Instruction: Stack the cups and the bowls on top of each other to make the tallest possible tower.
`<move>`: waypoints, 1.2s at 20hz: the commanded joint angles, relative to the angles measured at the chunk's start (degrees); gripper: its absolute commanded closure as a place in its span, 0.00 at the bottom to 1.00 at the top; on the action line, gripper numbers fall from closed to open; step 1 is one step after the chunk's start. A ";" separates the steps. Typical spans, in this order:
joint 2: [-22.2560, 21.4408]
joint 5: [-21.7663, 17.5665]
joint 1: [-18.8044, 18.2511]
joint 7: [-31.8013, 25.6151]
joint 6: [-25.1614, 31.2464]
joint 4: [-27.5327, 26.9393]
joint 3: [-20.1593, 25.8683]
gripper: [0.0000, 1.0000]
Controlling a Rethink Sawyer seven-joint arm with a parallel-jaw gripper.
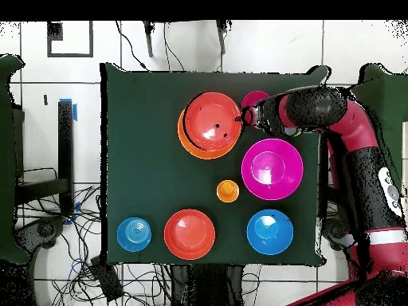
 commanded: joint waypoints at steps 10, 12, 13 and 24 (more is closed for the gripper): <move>2.12 -3.58 0.60 -15.89 -4.27 2.12 -2.20 1.00; 1.82 -3.44 0.62 -15.59 -4.04 2.29 -2.10 1.00; 1.82 -3.40 0.70 -15.40 -4.10 2.28 -2.07 1.00; 1.47 -3.55 0.37 -15.16 -4.44 3.21 -2.09 0.00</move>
